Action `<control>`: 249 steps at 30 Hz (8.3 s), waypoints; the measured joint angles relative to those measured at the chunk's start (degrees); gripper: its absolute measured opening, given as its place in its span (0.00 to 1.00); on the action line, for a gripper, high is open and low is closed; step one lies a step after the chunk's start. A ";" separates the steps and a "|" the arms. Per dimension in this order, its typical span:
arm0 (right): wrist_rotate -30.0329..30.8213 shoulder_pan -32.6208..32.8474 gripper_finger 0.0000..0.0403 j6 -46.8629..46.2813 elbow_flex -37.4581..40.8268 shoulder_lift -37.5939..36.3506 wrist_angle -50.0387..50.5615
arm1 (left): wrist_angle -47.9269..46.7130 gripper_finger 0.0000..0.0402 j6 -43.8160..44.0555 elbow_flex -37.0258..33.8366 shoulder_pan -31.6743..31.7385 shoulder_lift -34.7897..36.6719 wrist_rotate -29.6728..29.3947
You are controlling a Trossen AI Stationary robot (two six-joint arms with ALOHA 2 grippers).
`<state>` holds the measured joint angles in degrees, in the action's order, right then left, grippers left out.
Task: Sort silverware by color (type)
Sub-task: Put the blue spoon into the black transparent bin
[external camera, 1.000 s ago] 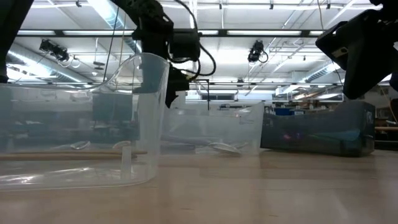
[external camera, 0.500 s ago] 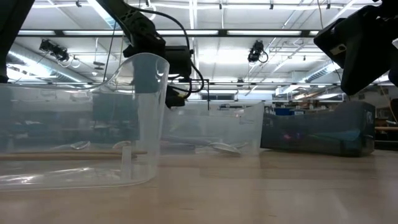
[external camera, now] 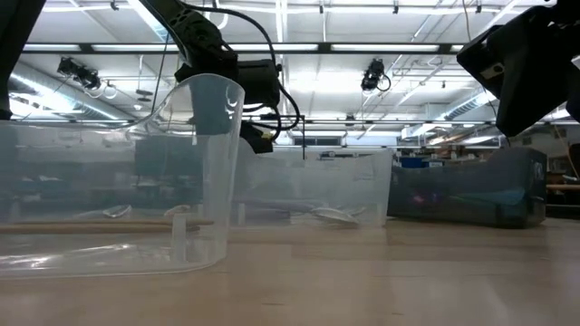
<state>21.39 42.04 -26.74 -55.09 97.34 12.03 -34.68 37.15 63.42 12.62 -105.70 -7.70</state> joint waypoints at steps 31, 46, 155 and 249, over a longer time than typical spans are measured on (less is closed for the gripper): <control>-0.30 0.00 0.43 0.55 0.02 0.00 -1.07 | -6.82 0.40 -11.40 -0.17 2.66 9.18 -1.88; -0.03 0.00 0.43 1.56 0.02 0.00 -2.09 | 3.22 0.40 -16.95 -8.07 9.69 8.97 -1.66; 41.44 -11.90 0.49 -7.91 0.02 -26.18 25.71 | 55.48 0.04 -37.89 12.35 -10.59 3.39 2.48; -26.77 -48.86 0.03 -18.26 0.00 -17.77 48.29 | 3.32 0.37 -21.24 12.35 -25.79 6.04 -20.17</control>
<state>-5.39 -6.81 -45.00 -55.09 79.57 60.33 -31.36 15.90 75.77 -13.17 -99.66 -27.88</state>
